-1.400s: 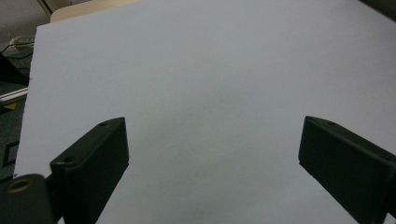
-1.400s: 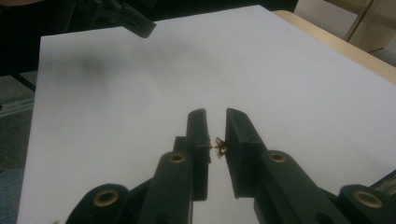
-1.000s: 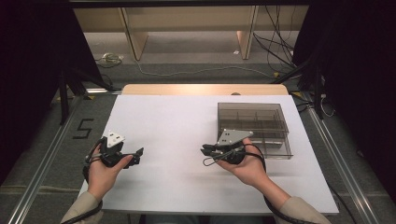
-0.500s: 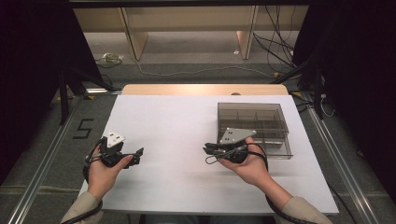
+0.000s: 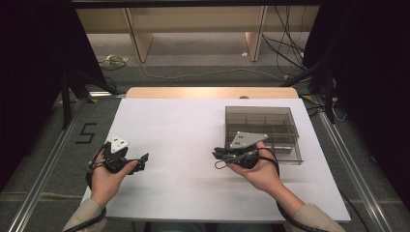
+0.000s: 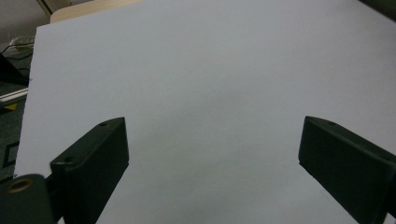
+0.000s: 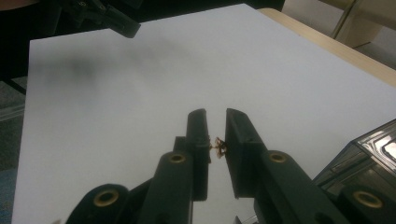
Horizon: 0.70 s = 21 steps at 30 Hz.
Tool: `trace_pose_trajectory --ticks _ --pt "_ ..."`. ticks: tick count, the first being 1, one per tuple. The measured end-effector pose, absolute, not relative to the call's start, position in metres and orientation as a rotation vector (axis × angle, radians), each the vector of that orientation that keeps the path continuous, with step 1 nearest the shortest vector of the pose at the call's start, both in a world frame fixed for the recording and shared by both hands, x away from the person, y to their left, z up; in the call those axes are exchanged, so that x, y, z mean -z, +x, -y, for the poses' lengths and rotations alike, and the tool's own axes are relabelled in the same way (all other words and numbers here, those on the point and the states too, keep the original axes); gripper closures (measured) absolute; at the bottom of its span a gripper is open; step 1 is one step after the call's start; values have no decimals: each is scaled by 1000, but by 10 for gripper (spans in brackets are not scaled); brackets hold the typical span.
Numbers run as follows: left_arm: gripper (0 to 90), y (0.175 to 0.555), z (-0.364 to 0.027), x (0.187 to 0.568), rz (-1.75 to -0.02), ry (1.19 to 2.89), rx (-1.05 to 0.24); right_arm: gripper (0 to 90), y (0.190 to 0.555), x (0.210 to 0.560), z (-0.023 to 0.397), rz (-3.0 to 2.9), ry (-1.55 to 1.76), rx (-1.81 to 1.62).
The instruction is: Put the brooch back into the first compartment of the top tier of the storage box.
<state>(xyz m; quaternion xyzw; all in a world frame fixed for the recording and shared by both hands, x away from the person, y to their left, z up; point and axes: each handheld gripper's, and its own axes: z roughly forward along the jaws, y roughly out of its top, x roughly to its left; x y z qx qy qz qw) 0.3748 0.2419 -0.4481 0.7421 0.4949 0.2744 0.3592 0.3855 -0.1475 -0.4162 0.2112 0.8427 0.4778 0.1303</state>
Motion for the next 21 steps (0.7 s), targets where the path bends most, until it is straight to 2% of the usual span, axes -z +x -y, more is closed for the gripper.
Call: trace_pose_trajectory --ticks 21 --pt "84 375 -242 448 -1272 1919 -705 809 387 414 155 -2434 633 -1389"
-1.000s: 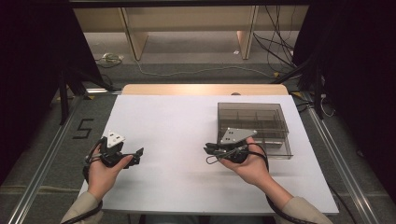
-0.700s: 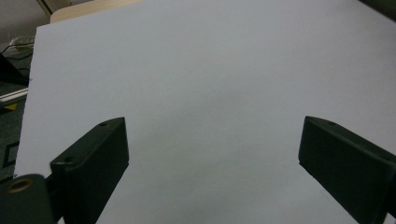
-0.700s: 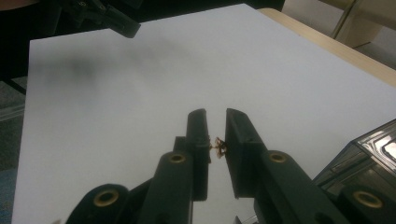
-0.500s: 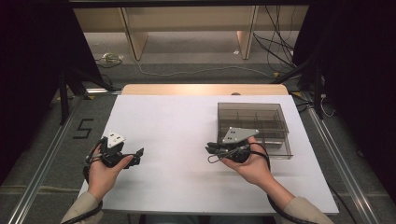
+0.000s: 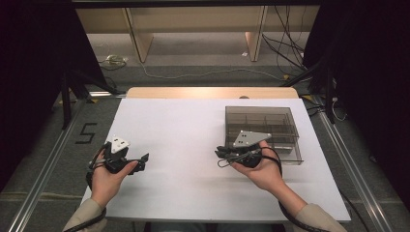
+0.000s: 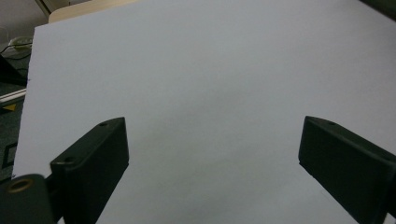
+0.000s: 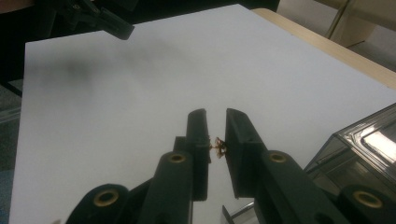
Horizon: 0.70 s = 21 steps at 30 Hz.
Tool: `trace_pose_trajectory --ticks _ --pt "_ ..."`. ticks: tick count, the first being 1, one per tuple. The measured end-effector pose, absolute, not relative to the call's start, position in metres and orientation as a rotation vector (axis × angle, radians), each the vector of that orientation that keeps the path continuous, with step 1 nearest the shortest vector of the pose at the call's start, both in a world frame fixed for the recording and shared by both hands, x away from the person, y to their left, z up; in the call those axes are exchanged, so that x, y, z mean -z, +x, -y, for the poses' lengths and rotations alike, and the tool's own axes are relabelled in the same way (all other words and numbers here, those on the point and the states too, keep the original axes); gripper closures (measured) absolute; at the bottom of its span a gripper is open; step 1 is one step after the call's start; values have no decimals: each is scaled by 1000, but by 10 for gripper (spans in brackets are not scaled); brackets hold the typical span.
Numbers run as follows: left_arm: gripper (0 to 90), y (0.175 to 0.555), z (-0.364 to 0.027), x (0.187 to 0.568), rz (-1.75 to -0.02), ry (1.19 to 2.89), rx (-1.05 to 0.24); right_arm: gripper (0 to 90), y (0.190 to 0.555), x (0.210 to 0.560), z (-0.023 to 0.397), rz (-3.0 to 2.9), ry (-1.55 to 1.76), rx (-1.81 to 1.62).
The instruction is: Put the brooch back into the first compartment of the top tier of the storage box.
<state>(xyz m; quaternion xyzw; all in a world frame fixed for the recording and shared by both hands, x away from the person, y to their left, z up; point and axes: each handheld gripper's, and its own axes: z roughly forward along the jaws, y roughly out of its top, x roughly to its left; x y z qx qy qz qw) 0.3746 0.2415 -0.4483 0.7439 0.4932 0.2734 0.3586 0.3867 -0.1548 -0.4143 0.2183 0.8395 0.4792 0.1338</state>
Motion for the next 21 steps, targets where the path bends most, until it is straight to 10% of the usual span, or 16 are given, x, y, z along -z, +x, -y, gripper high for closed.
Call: trace_pose_trajectory --ticks 21 --pt "84 375 -241 448 -1269 1919 -708 809 388 412 163 -2422 661 -1381"
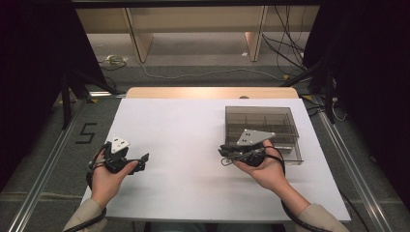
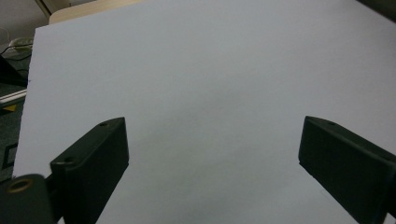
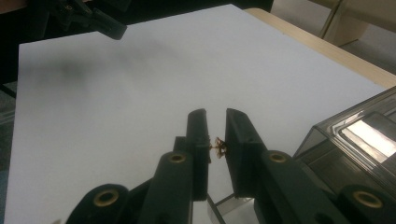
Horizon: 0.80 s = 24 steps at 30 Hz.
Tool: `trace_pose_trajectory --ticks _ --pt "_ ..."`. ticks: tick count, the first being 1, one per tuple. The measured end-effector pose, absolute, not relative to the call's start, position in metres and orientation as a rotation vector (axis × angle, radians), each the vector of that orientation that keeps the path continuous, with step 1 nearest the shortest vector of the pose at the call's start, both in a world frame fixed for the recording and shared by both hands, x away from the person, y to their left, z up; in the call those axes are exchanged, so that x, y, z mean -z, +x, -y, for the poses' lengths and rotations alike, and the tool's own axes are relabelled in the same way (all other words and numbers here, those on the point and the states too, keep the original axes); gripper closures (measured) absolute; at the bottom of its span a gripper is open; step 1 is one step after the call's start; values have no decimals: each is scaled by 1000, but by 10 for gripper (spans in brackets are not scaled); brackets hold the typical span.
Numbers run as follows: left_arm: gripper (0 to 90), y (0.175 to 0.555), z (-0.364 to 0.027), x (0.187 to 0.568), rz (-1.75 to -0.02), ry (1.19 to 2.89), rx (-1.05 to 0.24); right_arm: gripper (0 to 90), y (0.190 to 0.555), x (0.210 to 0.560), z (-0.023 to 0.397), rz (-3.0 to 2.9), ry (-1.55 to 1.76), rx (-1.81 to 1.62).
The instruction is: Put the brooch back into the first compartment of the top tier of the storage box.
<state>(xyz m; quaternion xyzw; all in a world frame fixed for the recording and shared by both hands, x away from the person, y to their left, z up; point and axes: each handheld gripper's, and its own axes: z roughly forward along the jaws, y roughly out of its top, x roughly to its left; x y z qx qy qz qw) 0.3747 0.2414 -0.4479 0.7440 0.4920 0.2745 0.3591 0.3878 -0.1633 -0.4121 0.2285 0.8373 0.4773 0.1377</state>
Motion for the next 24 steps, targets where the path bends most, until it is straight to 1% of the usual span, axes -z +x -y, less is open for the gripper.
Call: trace_pose_trajectory --ticks 24 --pt "84 375 -242 447 -1268 1918 -710 809 389 410 176 -2398 687 -1380"
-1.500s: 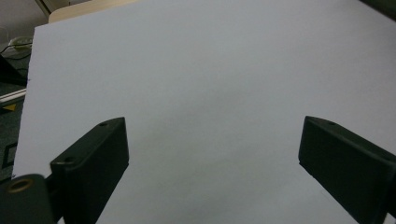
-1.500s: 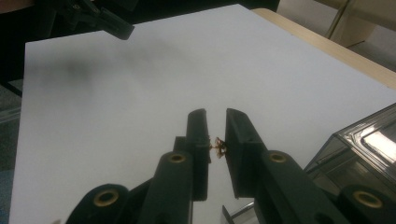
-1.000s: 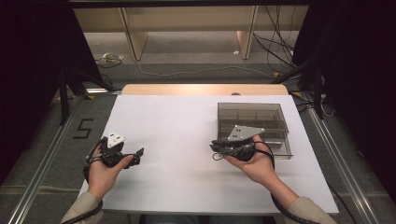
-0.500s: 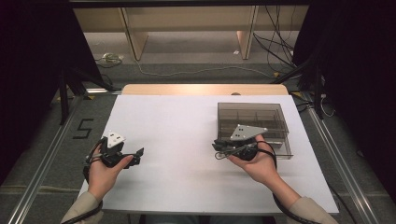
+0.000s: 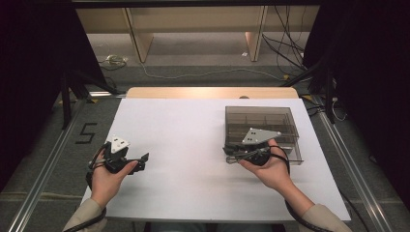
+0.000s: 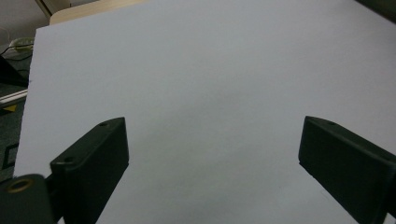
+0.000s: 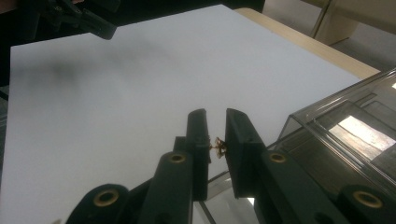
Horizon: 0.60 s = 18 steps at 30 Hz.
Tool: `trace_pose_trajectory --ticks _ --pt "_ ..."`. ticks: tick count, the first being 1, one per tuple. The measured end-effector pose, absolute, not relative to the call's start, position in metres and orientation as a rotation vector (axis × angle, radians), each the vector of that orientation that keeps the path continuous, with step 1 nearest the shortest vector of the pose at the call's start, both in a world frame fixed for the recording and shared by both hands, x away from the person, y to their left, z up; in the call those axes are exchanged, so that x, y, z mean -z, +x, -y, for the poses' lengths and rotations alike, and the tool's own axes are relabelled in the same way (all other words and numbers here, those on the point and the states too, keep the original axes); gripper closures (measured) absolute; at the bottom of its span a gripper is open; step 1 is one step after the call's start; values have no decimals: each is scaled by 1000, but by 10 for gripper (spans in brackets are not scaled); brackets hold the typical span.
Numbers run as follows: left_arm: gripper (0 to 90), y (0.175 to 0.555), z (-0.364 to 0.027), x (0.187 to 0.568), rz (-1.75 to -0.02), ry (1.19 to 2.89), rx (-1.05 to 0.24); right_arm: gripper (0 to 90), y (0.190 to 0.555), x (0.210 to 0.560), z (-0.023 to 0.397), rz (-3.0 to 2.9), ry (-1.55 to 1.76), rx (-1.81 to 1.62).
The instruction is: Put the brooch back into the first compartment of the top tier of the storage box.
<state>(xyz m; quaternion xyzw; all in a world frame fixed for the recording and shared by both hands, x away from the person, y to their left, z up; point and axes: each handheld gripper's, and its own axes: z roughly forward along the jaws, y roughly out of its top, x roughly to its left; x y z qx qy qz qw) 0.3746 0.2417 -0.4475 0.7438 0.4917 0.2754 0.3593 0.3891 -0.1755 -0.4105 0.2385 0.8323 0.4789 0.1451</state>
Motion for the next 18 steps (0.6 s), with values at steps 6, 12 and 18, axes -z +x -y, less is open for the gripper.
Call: trace_pose_trajectory --ticks 6,12,18 --pt "84 375 -242 447 -1268 1918 -710 809 389 411 178 -2392 699 -1377" --pt "84 375 -242 447 -1268 1917 -710 809 390 410 180 -2389 700 -1372" --pt "84 375 -241 447 -1267 1917 -709 809 390 410 182 -2390 708 -1369"
